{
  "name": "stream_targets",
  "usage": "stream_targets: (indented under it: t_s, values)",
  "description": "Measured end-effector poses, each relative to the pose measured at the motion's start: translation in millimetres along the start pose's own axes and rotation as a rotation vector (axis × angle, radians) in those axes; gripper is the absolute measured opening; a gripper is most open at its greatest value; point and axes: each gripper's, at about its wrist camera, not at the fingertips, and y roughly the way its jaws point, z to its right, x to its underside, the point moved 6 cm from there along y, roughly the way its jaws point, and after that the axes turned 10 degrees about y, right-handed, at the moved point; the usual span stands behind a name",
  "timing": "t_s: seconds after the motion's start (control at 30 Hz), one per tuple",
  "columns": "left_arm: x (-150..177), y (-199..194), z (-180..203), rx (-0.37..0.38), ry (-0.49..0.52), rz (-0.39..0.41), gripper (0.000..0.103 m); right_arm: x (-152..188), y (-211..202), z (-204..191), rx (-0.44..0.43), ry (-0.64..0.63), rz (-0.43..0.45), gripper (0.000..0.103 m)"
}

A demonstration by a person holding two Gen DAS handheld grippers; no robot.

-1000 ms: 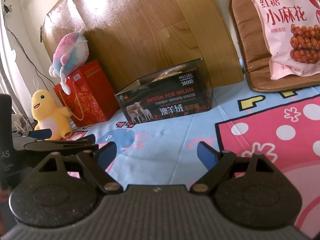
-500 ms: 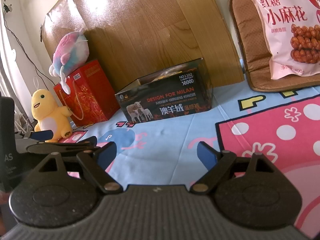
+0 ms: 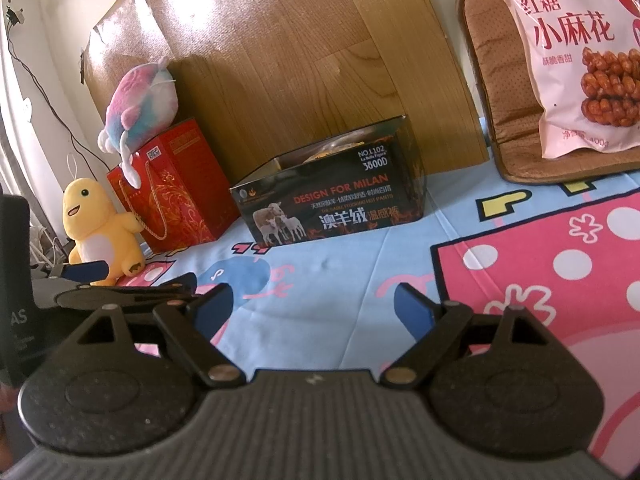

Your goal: Organize snacks

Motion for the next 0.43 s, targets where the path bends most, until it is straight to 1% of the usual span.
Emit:
stream_targets:
  t_s: [0.2,0.33,0.43]
  values:
    - [1.1,1.0,-0.2,0.017,-0.013,-0.005,0.103,0.3,0.3,0.0,0.000,0.000,0.000,0.090]
    - [2.2,-0.5,0.7,0.055,-0.022,0.015,0.103,0.4,0.0,-0.1,0.001,0.000,0.000,0.090]
    - [3.4,2.0,0.7,0.082,-0.044,0.002,0.103,0.3,0.2,-0.3,0.001,-0.001,0.001,0.090]
